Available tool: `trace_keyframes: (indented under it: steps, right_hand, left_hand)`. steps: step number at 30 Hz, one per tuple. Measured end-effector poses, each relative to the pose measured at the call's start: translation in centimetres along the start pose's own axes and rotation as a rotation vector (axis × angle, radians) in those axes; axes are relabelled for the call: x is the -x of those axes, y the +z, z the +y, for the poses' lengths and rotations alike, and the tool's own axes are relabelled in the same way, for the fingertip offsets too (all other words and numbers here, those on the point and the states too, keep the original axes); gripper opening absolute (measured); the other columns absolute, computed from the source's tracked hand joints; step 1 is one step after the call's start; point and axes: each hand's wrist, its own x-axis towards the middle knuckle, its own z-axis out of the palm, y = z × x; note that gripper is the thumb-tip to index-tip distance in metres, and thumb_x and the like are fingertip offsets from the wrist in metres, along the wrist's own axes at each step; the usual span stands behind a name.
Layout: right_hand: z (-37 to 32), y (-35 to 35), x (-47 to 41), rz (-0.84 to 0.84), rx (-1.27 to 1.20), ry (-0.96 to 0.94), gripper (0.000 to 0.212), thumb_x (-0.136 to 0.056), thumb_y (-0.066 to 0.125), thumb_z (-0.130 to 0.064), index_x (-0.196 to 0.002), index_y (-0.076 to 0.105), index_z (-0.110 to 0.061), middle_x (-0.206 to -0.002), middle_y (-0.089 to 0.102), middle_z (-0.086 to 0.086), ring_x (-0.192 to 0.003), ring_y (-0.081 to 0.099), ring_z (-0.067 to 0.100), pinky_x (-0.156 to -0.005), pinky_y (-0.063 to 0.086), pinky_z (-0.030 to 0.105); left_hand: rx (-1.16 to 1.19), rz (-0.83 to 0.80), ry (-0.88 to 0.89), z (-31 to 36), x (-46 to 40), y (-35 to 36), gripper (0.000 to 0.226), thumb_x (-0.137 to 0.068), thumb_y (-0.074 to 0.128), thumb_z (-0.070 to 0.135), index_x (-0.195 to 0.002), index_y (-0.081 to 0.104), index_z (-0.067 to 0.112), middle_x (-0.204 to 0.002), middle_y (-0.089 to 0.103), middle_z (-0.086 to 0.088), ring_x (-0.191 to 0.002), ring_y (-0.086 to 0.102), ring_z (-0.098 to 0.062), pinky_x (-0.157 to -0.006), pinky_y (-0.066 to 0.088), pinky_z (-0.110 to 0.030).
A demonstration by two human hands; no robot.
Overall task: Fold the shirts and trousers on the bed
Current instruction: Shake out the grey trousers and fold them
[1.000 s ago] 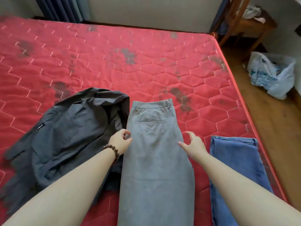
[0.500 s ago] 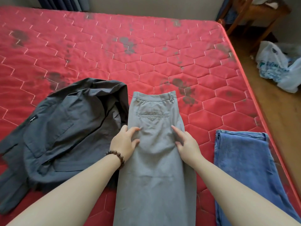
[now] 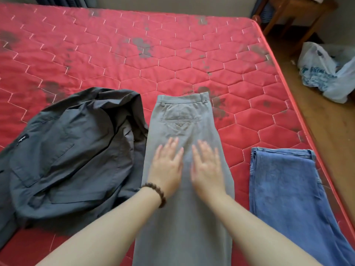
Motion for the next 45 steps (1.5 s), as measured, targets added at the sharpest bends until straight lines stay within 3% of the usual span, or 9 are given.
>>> trace_keyframes:
  steps: [3,7,10,16,21,27,37,42,45]
  right_hand:
    - [-1.3,2.3,3.1,-0.197,-0.009,-0.082,0.054,-0.085,0.039,-0.022,-0.134,0.053,-0.007,-0.141,0.051,0.010,-0.130,0.049,0.025,-0.109,0.022,0.044]
    - [1.5,3.2,4.4,-0.252,0.128,-0.062,0.057,-0.093,0.033,-0.046,-0.145,0.039,-0.025,-0.151,0.039,0.000,-0.139,0.037,0.020,-0.113,0.014,0.051]
    - [3.5,2.2,5.5,-0.291,0.214,0.016,0.063,-0.092,0.025,-0.057,-0.147,0.034,-0.028,-0.154,0.032,-0.002,-0.143,0.029,0.020,-0.115,0.005,0.054]
    - [0.1,1.8,9.7,-0.212,0.175,0.267,0.060,-0.088,0.028,-0.037,-0.137,0.052,-0.011,-0.147,0.042,0.013,-0.136,0.041,0.028,-0.112,0.008,0.054]
    - [-4.6,1.6,18.3,-0.265,0.115,0.137,0.056,-0.089,0.032,-0.035,-0.142,0.044,-0.020,-0.150,0.039,0.013,-0.139,0.036,0.029,-0.109,0.020,0.058]
    - [-5.0,0.2,28.0,-0.248,0.110,0.162,0.056,-0.093,0.035,-0.046,-0.146,0.038,-0.029,-0.155,0.029,0.012,-0.145,0.023,0.029,-0.112,0.019,0.059]
    - [-8.6,-2.1,39.2,-0.323,0.056,0.119,0.058,-0.090,0.038,-0.051,-0.146,0.036,-0.035,-0.156,0.025,0.014,-0.145,0.021,0.034,-0.108,0.021,0.065]
    - [-9.5,-3.3,45.5,-0.363,0.033,0.100,0.057,-0.093,0.033,-0.053,-0.147,0.035,-0.033,-0.156,0.024,0.015,-0.145,0.020,0.033,-0.108,0.021,0.064]
    - [-10.2,-4.0,48.8,-0.398,0.035,0.086,0.057,-0.099,0.019,-0.053,-0.149,0.031,-0.030,-0.157,0.021,0.016,-0.146,0.018,0.033,-0.109,0.021,0.063]
  left_hand:
    - [-0.108,-0.204,0.032,0.5,2.8,2.4,0.054,-0.086,0.034,0.031,-0.132,0.057,0.013,-0.141,0.052,-0.007,-0.132,0.046,-0.024,-0.107,0.025,-0.042]
    - [-0.193,-0.220,-0.026,-1.4,4.0,3.2,0.064,-0.089,0.031,0.053,-0.142,0.044,0.021,-0.150,0.040,-0.006,-0.139,0.037,-0.027,-0.111,0.020,-0.046]
    - [-0.227,-0.247,-0.126,-2.0,4.9,2.7,0.071,-0.088,0.023,0.059,-0.148,0.032,0.021,-0.155,0.030,-0.005,-0.144,0.026,-0.023,-0.115,0.013,-0.046]
    - [-0.181,-0.255,-0.176,0.2,10.5,1.5,0.076,-0.084,0.031,0.054,-0.144,0.039,0.008,-0.150,0.034,-0.021,-0.141,0.031,-0.031,-0.114,0.015,-0.051]
    - [-0.089,-0.281,-0.104,4.1,17.9,1.4,0.069,-0.085,0.035,0.046,-0.145,0.040,0.012,-0.152,0.029,-0.024,-0.142,0.027,-0.035,-0.113,0.017,-0.051]
    - [-0.071,-0.307,-0.087,5.6,25.7,0.3,0.069,-0.086,0.035,0.049,-0.149,0.031,0.021,-0.156,0.019,-0.021,-0.145,0.016,-0.035,-0.114,0.015,-0.050]
    - [-0.091,-0.330,-0.120,7.8,37.5,-1.7,0.067,-0.087,0.035,0.047,-0.148,0.030,0.023,-0.155,0.023,-0.019,-0.144,0.019,-0.035,-0.110,0.020,-0.060]
    - [-0.076,-0.364,-0.201,10.0,44.4,-2.8,0.067,-0.088,0.034,0.047,-0.147,0.034,0.018,-0.155,0.022,-0.020,-0.144,0.017,-0.038,-0.111,0.019,-0.056]
    - [-0.072,-0.383,-0.224,11.1,48.1,-3.5,0.064,-0.095,0.023,0.049,-0.149,0.030,0.016,-0.157,0.018,-0.020,-0.144,0.015,-0.040,-0.112,0.019,-0.054]
